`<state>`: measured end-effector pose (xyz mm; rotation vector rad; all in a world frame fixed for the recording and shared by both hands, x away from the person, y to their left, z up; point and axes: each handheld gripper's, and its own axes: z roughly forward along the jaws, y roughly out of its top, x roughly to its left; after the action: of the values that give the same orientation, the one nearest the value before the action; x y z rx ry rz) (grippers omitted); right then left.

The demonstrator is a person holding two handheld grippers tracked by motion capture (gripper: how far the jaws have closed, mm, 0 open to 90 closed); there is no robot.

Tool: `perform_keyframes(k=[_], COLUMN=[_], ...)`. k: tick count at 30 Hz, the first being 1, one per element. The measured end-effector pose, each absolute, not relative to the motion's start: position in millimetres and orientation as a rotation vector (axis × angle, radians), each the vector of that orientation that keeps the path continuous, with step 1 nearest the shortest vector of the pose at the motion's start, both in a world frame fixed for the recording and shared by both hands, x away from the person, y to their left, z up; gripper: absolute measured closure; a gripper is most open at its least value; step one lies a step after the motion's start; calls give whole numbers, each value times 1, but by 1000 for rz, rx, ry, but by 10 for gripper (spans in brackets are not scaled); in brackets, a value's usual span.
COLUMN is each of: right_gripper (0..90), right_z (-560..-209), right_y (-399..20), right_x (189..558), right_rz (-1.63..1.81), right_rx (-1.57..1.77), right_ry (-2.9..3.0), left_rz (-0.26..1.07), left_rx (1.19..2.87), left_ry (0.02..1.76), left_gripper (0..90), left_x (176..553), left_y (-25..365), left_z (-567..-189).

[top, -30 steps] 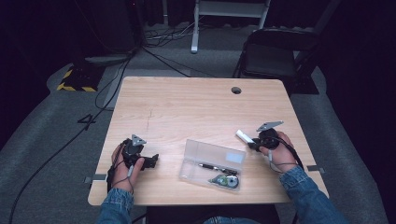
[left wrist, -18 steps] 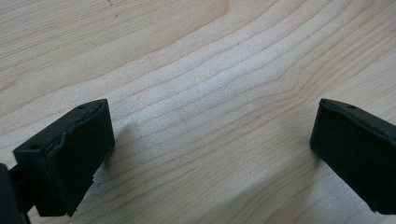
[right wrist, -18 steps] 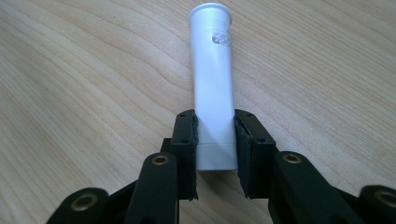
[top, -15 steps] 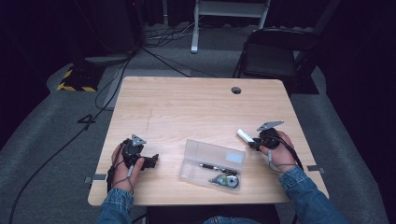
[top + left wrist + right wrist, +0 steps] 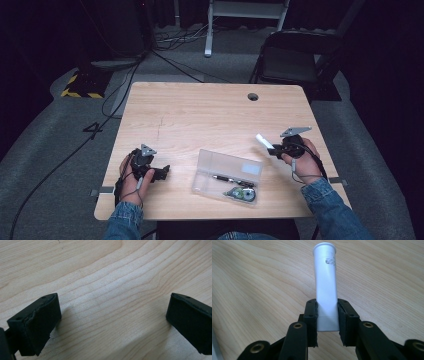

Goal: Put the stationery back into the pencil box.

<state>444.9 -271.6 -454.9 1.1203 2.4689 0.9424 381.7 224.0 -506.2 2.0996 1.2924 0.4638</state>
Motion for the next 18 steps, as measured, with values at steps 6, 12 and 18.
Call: perform_keyframes(k=[6,12,18], right_gripper=[713,712,712], right_z=[-445,-435,-426], right_y=[-272,-271,-268], right_x=[441,435,430], right_rz=[968,996,1032], right_rx=[1116,1099,1062], right_ry=[2466,2468,2477], left_rz=[464,466,463], left_rx=[2099,2100,2099], left_ry=[1293,1292,1292], left_gripper=[1,1,1], left_x=[382,382,382], left_y=[224,224,224], left_z=[-506,-506,-506])
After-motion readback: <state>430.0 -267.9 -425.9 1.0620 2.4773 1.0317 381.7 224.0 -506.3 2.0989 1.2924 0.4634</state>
